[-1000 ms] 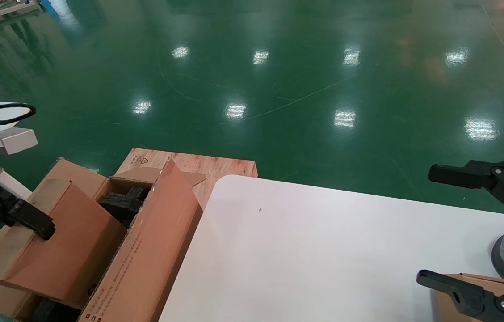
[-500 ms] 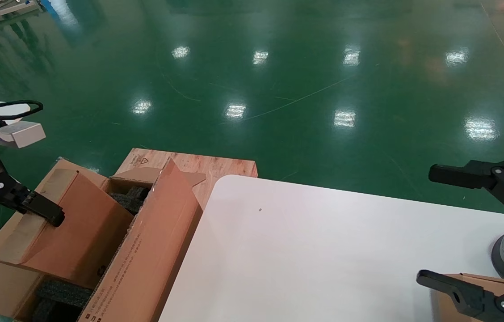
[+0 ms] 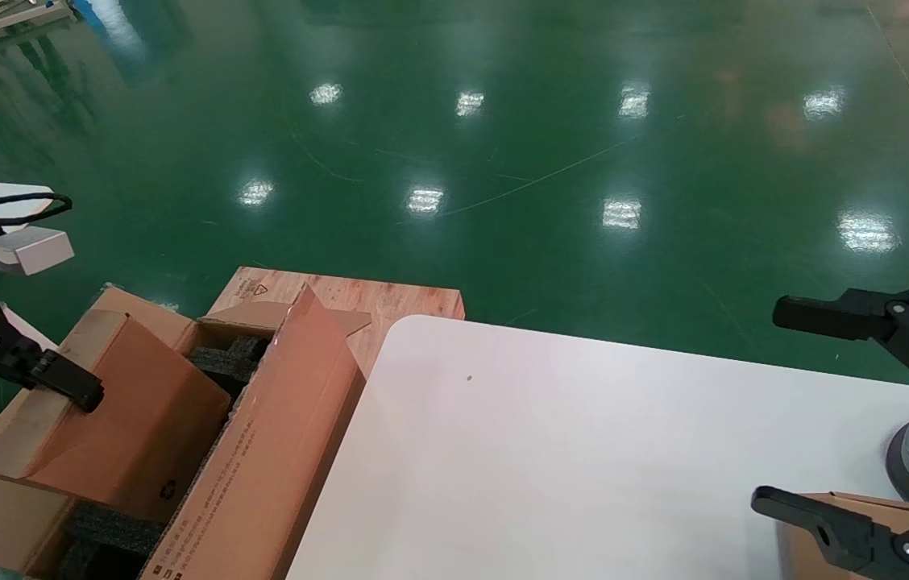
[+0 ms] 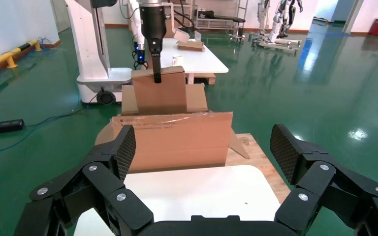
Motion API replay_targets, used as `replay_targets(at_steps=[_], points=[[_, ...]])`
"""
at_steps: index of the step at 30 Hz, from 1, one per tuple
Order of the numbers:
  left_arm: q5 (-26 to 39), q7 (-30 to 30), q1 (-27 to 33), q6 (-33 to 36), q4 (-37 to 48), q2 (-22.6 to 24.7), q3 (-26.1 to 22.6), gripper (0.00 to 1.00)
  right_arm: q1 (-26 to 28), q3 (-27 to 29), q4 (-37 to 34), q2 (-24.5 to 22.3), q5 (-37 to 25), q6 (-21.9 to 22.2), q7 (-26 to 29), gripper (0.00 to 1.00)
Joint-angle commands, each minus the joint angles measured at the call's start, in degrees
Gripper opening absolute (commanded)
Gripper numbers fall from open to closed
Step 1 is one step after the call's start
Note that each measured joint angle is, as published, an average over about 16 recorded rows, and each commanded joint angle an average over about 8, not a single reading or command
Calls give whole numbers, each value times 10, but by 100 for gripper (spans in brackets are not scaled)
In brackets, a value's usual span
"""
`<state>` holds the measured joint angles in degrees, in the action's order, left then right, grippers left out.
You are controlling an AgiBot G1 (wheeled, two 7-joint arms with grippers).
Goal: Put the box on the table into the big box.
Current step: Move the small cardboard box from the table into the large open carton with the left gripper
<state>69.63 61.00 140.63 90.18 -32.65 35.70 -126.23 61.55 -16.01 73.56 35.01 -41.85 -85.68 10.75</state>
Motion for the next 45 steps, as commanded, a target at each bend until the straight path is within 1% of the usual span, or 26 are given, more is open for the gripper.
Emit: replay_targets(at_steps=[1,15,24,34,45], points=[[3,-3,-2,-1,5,1,-2,0,0,0,0,0,0,0,0,100],[22,-35,-38,-57,43,15,-2,0,0,0,0,0,0,0,0,100],[26,-51,-55,-78,60,15,-2,0,0,0,0,0,0,0,0,100],[26,-56,-78,-88,68,17,-5,0,0,0,0,0,0,0,0,100],[30,-55,-117,-113,80,32,-5,0,0,0,0,0,0,0,0,100]])
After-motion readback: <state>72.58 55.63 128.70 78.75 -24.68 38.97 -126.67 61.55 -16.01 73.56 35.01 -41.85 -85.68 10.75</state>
